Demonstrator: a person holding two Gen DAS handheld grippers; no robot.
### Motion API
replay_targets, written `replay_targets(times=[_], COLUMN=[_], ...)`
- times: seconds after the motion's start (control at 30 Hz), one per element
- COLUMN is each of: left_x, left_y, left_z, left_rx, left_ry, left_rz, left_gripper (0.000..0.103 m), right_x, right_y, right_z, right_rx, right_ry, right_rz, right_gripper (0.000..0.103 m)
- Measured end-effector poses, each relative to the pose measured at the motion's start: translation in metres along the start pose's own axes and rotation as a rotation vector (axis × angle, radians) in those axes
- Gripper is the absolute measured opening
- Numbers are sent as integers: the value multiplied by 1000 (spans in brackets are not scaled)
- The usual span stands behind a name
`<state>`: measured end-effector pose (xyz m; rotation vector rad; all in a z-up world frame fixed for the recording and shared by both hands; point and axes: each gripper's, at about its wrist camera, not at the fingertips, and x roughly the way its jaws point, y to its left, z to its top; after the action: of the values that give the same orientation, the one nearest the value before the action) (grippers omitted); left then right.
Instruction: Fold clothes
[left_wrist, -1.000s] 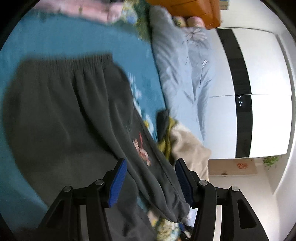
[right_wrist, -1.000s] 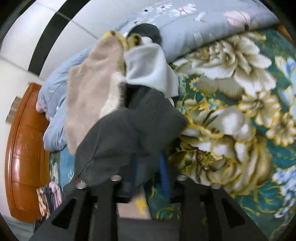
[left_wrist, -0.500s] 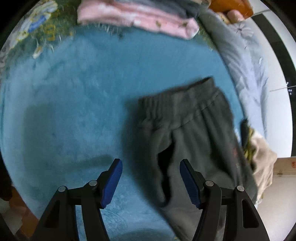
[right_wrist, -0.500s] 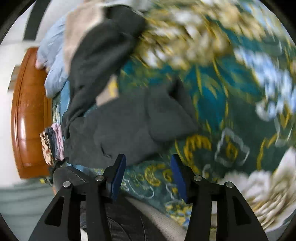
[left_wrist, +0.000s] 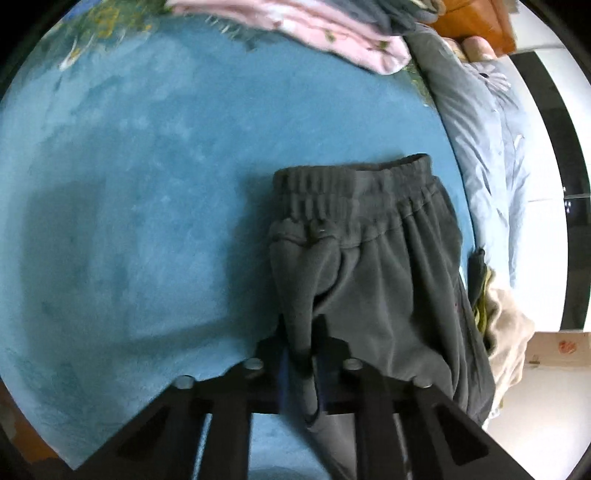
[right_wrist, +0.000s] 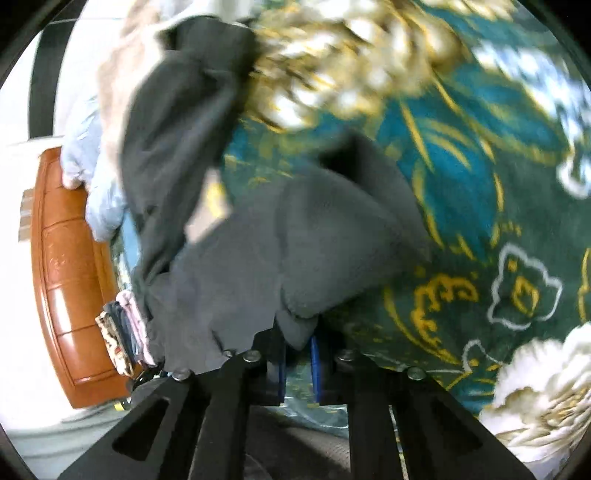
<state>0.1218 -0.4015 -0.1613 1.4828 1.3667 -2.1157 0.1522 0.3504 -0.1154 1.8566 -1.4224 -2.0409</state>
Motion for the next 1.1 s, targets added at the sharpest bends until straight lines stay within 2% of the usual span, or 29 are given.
replay_targets(times=[0.07,0.13,0.3,0.43,0.53,0.67,0.77,0.8,0.83,0.87,0.9,0.93,1.03,1.07,1.1], left_x=[-13,-31,-57,-51,-29,0,20,24,28,30,30,29,11,4,-3], left_y=[-8,-16,-59,-103,-135,-157,-164,-164,-164,-164,-163,-162,-154,-151,-147], left_z=[1,5,25,50,71,84,92,93,94,95,96,97,96,94,91], left_rx=[17,3,-14,-49,-81,-121,-172,-183,-193,-196,-191,-182,-108,-57,-19], left_ry=[-16,-22,8,44,73,82,48,35,23,12,1,-8,-41,-70,-110], left_rz=[13,-25,-87,-171,-158,-138,-173,-195,-218,-244,-274,-302,-362,-351,-291], left_gripper=[6,6,6,6,6,7,19,29,42,51,63,65,66,68,73], right_x=[-19,-43,-59,-46,-31,-11,-1,0,1,2,0,-3,-18,-28,-35], right_y=[11,27,76,107,115,114,116,117,118,119,119,119,123,125,125], right_z=[2,7,53,116,155,191,205,206,208,209,210,209,200,193,184], right_rx=[-3,9,-16,28,80,136,130,117,105,92,80,65,-23,-80,-131], right_ry=[-30,-47,-58,-62,-55,-72,-98,-111,-124,-142,-170,-193,-262,-287,-306], right_rz=[56,128,158,146,104,111,139,151,163,180,208,218,213,197,183], right_gripper=[7,7,7,7,7,8,11,14,25,33,49,56,58,58,58])
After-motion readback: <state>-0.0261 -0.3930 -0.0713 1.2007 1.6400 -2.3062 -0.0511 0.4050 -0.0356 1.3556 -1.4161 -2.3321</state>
